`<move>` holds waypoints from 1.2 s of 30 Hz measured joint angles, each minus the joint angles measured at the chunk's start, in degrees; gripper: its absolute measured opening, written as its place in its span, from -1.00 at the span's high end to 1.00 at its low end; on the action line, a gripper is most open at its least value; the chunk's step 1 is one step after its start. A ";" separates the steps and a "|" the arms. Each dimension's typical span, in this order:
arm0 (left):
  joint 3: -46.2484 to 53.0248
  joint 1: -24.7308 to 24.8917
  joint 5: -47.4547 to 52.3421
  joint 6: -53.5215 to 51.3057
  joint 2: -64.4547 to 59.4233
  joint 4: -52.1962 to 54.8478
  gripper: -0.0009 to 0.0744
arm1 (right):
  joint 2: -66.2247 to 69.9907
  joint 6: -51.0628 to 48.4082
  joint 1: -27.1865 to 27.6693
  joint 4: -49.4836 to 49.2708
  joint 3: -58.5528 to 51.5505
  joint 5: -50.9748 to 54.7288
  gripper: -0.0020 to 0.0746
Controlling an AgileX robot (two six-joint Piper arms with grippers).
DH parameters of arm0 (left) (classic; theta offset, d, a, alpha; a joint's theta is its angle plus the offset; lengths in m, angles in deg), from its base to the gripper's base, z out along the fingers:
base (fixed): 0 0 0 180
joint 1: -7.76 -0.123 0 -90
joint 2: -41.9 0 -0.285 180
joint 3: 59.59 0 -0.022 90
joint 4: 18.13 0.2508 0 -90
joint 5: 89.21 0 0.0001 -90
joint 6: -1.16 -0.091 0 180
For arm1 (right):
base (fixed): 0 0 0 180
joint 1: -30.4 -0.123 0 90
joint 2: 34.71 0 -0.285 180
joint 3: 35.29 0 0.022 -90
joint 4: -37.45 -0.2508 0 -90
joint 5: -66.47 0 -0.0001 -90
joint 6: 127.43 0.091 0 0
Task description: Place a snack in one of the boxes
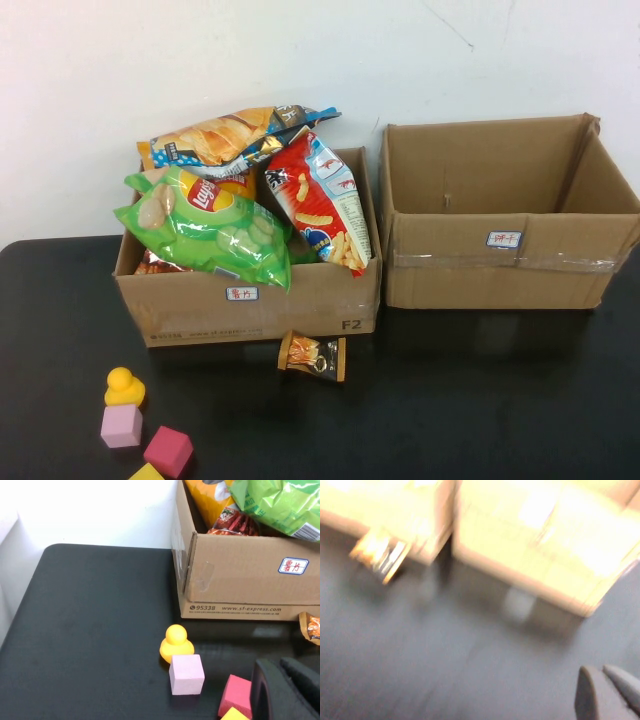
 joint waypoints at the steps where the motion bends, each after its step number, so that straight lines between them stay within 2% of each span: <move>1: 0.00 0.00 0.00 0.00 0.00 0.10 0.98 | -1.96 -0.14 1.11 0.63 -1.84 -3.35 0.95; 7: 0.00 0.00 0.00 0.00 0.00 0.09 0.98 | -14.50 0.27 10.17 -2.08 -17.22 -29.29 0.95; 11: 0.00 0.00 0.00 0.00 0.00 0.09 0.98 | -21.20 0.64 16.42 -4.72 -25.58 -39.36 0.95; 14: 0.00 0.00 0.04 0.00 0.00 0.09 0.98 | -25.00 0.64 18.23 -5.62 -26.55 -37.05 0.95; 22: 0.00 0.00 0.04 -0.77 0.00 0.09 0.98 | -25.72 0.64 18.52 -6.04 -26.68 -32.07 0.95; 33: 0.00 0.00 0.04 -0.79 0.00 0.09 0.98 | -25.72 4.32 18.52 -5.17 -26.68 -15.27 0.95; 36: 0.00 0.00 0.04 -0.79 0.00 0.09 0.98 | -25.72 6.09 18.52 -4.29 -26.57 -14.04 0.95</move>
